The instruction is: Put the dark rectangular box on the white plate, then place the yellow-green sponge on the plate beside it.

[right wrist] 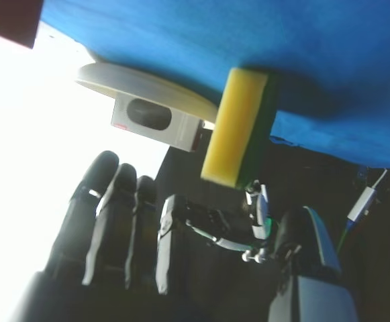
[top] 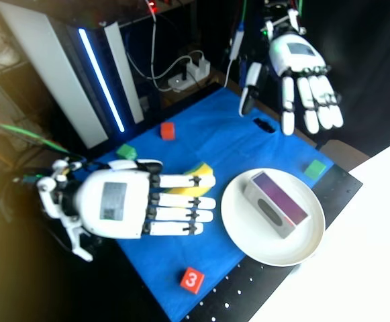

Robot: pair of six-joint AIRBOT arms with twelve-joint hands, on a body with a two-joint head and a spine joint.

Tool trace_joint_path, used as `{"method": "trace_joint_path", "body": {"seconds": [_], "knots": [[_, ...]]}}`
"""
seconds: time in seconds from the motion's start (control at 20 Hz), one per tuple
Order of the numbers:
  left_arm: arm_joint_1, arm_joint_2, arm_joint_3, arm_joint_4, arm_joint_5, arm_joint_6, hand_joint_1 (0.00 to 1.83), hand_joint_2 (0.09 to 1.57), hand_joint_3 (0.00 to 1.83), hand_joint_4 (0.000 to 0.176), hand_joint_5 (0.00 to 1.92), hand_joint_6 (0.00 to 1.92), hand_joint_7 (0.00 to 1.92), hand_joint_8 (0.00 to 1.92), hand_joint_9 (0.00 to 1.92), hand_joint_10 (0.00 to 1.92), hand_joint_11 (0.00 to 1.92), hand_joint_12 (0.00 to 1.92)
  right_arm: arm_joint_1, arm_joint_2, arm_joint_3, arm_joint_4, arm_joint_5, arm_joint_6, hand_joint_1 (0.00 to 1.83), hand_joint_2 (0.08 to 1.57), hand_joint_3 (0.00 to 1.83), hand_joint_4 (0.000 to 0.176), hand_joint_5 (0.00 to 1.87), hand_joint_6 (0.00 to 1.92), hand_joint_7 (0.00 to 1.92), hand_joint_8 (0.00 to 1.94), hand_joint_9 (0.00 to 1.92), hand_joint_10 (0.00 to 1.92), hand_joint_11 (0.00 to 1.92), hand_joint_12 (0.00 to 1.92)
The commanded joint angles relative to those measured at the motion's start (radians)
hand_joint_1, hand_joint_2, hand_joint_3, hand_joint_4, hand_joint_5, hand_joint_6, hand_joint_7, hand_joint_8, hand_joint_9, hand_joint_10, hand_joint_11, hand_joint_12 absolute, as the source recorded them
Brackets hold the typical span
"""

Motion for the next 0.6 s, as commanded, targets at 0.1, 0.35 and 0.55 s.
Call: {"method": "trace_joint_path", "body": {"seconds": [0.1,0.35,0.55], "knots": [[-0.006,0.0,-0.009,-0.009,-0.157,0.002,0.85,0.9,0.0,0.107,0.21,0.0,0.11,0.0,0.04,0.01,0.05,0.03,0.017,-0.022,0.023,0.04,0.079,0.007,0.92,0.94,0.0,0.0,0.95,0.05,1.0,0.13,0.73,1.07,0.58,1.65],[0.011,0.0,-0.016,-0.02,-0.174,0.002,0.87,0.93,0.01,0.081,0.2,0.0,0.11,0.0,0.05,0.0,0.04,0.03,0.032,-0.038,0.049,0.04,0.061,0.007,1.0,0.96,0.0,0.0,0.79,1.59,0.88,1.91,1.03,1.92,1.14,1.92],[0.04,0.004,-0.022,-0.04,-0.188,-0.003,0.88,0.92,0.0,0.108,0.2,0.0,0.12,0.0,0.05,0.0,0.03,0.03,0.113,-0.038,0.058,0.009,0.061,0.007,1.09,1.07,0.01,0.0,0.82,1.63,0.92,1.94,1.06,1.92,1.15,1.92]]}}
